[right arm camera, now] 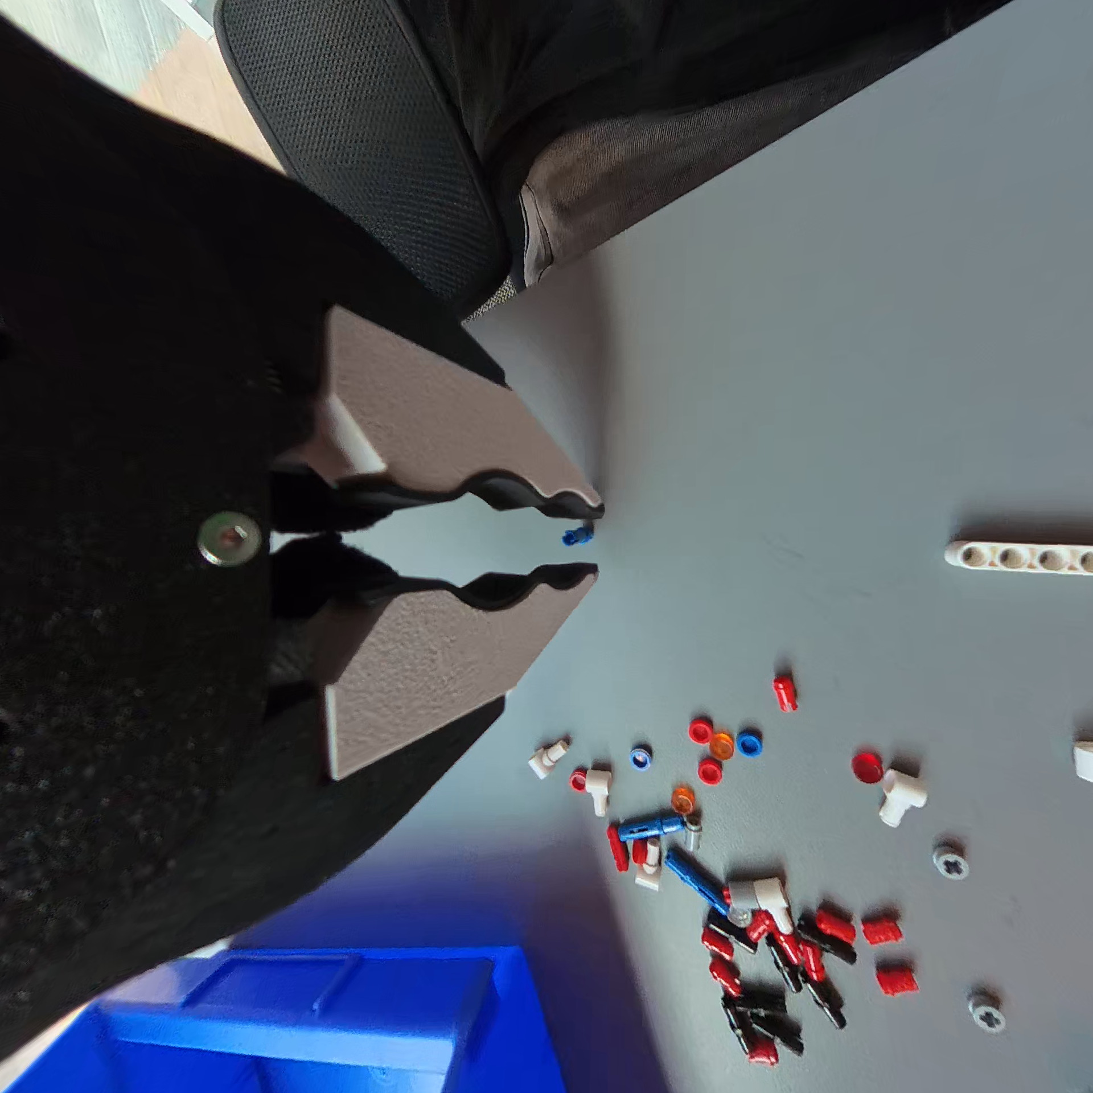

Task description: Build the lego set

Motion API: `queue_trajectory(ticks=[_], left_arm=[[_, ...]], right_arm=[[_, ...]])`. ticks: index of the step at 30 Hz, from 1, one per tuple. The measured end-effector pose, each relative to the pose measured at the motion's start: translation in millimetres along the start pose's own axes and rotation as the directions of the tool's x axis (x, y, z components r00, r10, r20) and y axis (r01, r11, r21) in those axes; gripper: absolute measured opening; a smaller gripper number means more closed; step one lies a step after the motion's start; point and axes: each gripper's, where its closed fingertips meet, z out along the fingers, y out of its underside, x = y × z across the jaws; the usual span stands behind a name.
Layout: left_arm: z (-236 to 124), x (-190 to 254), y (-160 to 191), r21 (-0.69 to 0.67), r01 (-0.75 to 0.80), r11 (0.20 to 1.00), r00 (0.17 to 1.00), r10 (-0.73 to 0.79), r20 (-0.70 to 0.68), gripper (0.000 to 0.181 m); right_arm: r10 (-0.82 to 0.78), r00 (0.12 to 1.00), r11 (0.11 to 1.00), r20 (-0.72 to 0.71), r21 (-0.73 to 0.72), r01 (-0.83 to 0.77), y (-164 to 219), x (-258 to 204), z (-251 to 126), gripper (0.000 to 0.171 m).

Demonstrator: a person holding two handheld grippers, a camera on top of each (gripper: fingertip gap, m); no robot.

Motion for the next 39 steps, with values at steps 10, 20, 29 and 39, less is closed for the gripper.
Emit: queue_trajectory(ticks=[10,20,29,39], left_arm=[[0.2,1.7,0.1,-0.001,-0.011,1.0,1.0,0.011,-0.004,0.005],[-0.3,1.0,-0.2,0.003,-0.004,1.0,1.0,0.004,-0.005,0.005],[-6.6,31.1,-50.9,0.206,0.073,0.976,0.989,-0.044,-0.141,0.004],[-9.6,73.6,-70.2,0.278,0.036,0.96,0.951,0.053,-0.306,0.005]], right_arm=[[-0.024,1.0,0.999,0.016,-0.04,0.025,6.5,-1.8,2.4,0.01],[-0.034,0.999,0.999,0.022,-0.004,0.034,0.8,-3.6,3.0,0.004],[-0.077,0.99,0.698,-0.12,0.702,0.14,-209.3,-72.1,-61.1,0.003],[-0.289,0.916,0.59,-0.279,0.701,0.4,-297.6,-129.8,-38.2,0.003]])
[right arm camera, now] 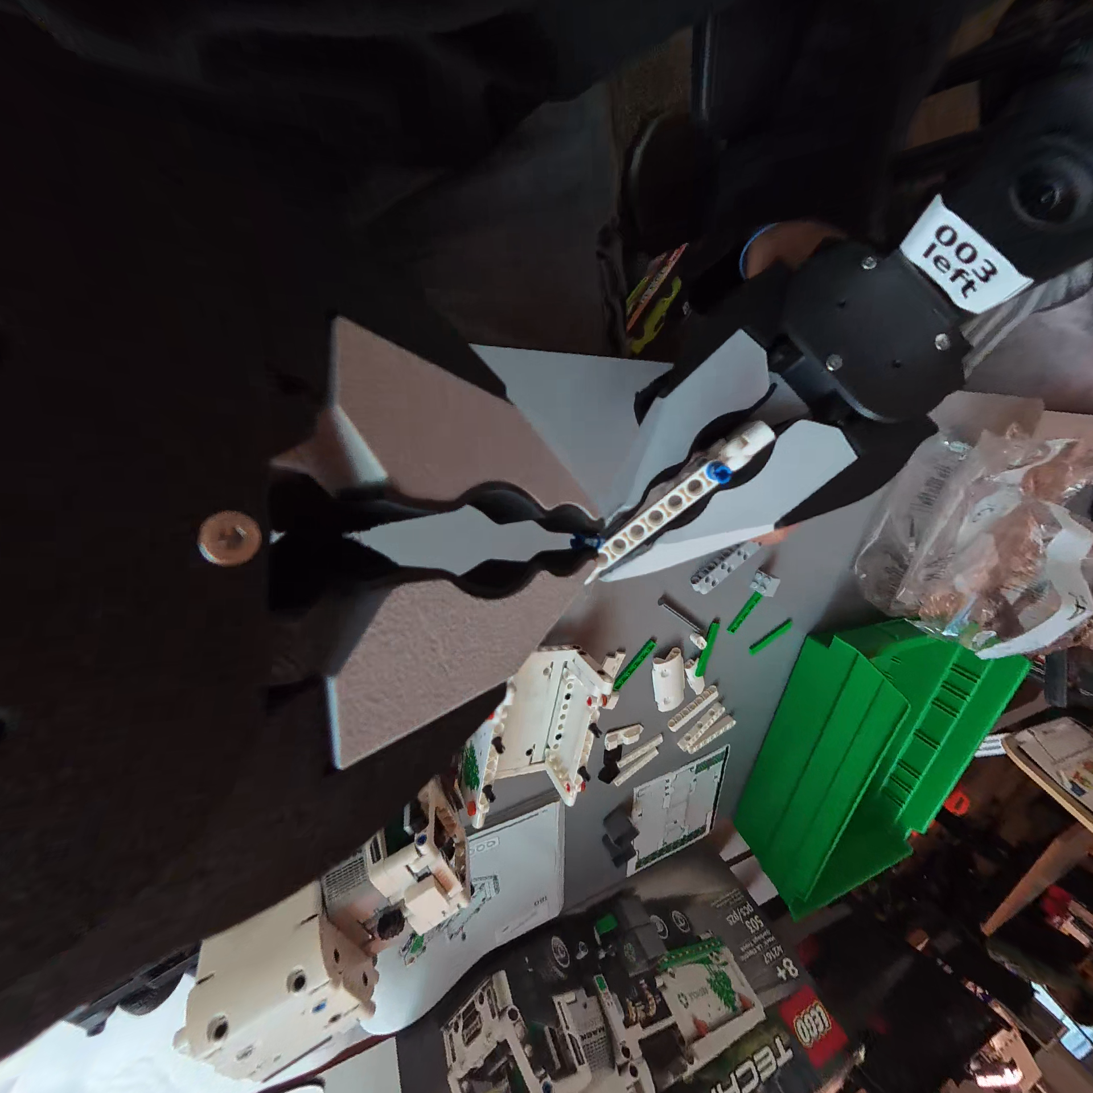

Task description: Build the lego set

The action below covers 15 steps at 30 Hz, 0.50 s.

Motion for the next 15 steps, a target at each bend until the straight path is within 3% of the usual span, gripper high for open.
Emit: queue_trajectory(ticks=[15], left_arm=[[2.7,9.6,0.0,-0.007,-0.097,0.995,0.995,0.096,-0.018,0.004]], right_arm=[[-0.005,1.0,1.0,0.014,-0.018,0.006,10.5,1.3,1.0,0.003]])
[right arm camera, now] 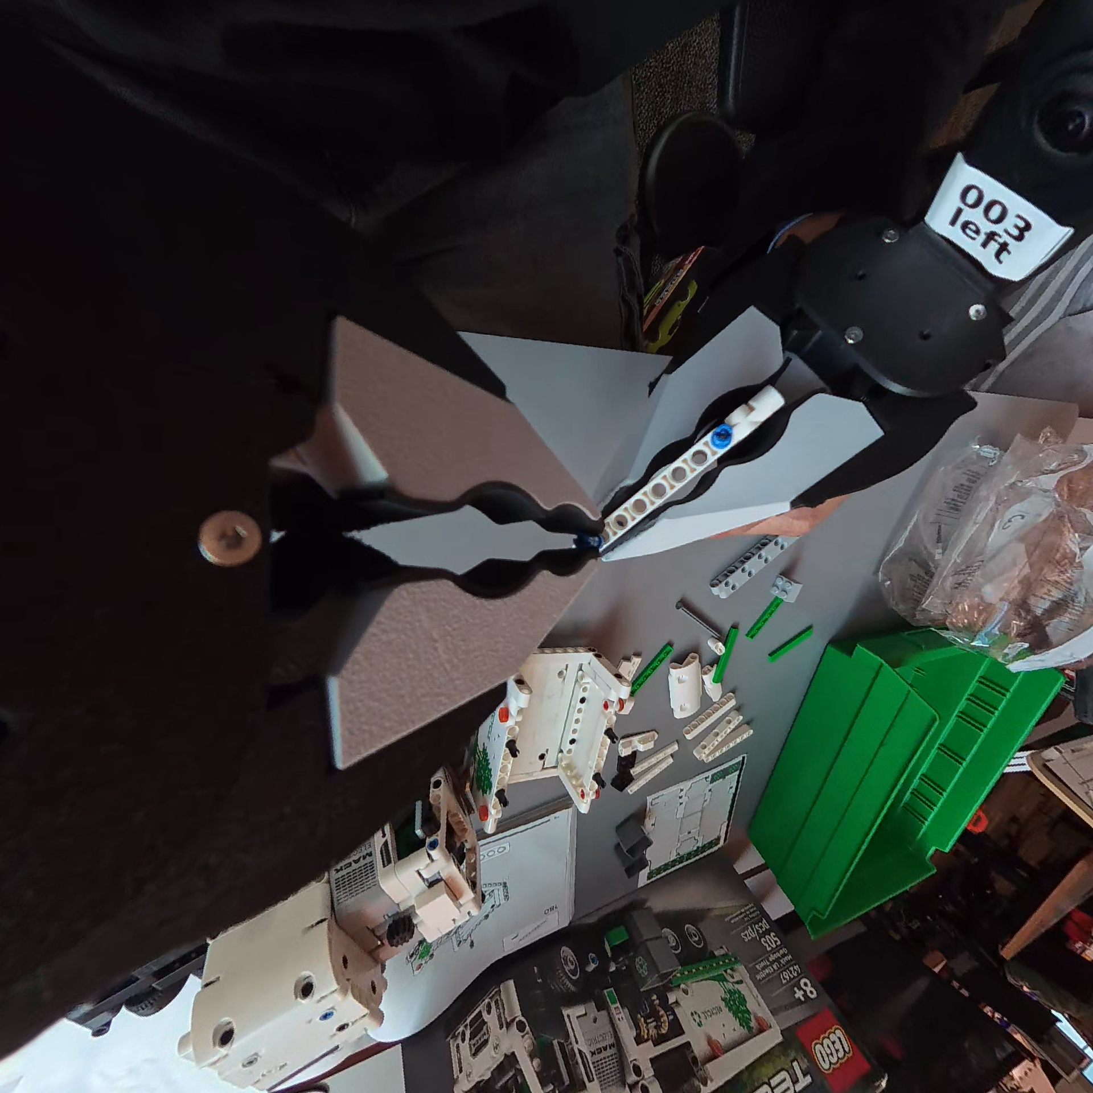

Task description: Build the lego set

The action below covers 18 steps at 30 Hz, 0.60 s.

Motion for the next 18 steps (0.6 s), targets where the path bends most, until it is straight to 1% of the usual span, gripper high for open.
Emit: queue_trajectory(ticks=[4,11,14,18], left_arm=[[1.4,0.5,2.1,-0.013,-0.006,1.0,1.0,0.006,0.0,0.005],[0.1,0.7,-0.9,0.0,-0.011,1.0,1.0,0.011,-0.003,0.006],[1.8,3.7,1.8,-0.022,-0.016,1.0,1.0,0.016,-0.019,0.005],[2.5,5.4,0.4,-0.019,-0.02,1.0,1.0,0.02,-0.025,0.006]], right_arm=[[-0.037,0.999,0.999,-0.005,-0.007,0.037,0.8,-1.7,1.0,0.003],[0.008,0.999,1.0,0.04,0.027,-0.009,-0.7,-2.9,0.1,0.003],[0.029,0.998,0.999,0.049,0.019,-0.03,3.9,-3.7,2.1,0.003],[0.051,0.997,0.998,0.064,0.021,-0.052,5.6,-5.5,2.6,0.003]])
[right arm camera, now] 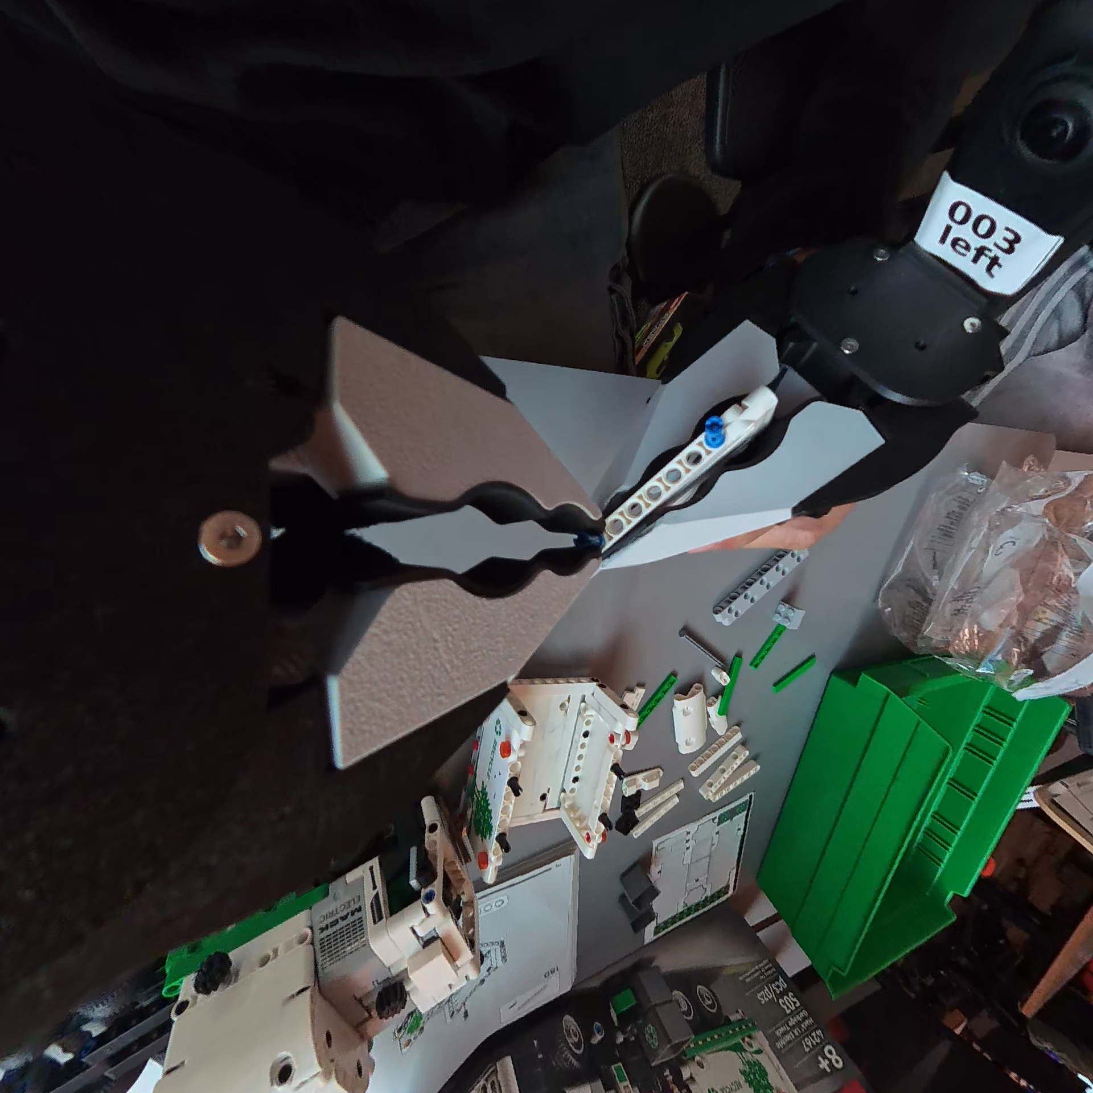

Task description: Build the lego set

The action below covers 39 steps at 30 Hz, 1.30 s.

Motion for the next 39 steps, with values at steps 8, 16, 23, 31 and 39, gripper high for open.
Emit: queue_trajectory(ticks=[8,16,23,31,39], left_arm=[[4.9,-0.1,4.9,-0.029,-0.02,0.999,1.0,0.021,0.017,0.005],[3.0,1.0,3.5,-0.022,-0.025,0.999,1.0,0.026,0.017,0.005],[-1.2,-0.9,-0.9,-0.009,-0.043,0.999,0.998,0.043,0.041,0.005],[-3.8,-23.1,-18.6,0.134,0.459,0.878,0.888,-0.448,-0.108,0.005],[7.8,-33.6,-48.3,0.095,0.94,0.327,0.337,-0.849,-0.408,0.004]], right_arm=[[0.041,0.999,0.999,-0.036,-0.016,-0.041,3.6,2.9,-6.1,0.01],[0.044,0.998,0.999,-0.04,-0.014,-0.045,3.2,1.7,-7.9,0.003],[0.073,0.997,0.997,-0.018,-0.011,-0.073,-1.2,-0.3,-5.5,0.003],[0.235,0.972,0.962,0.012,0.139,-0.235,-0.8,12.1,-17.9,0.021],[0.46,0.805,0.731,0.375,0.356,-0.583,-21.8,-1.0,-27.3,0.028]])
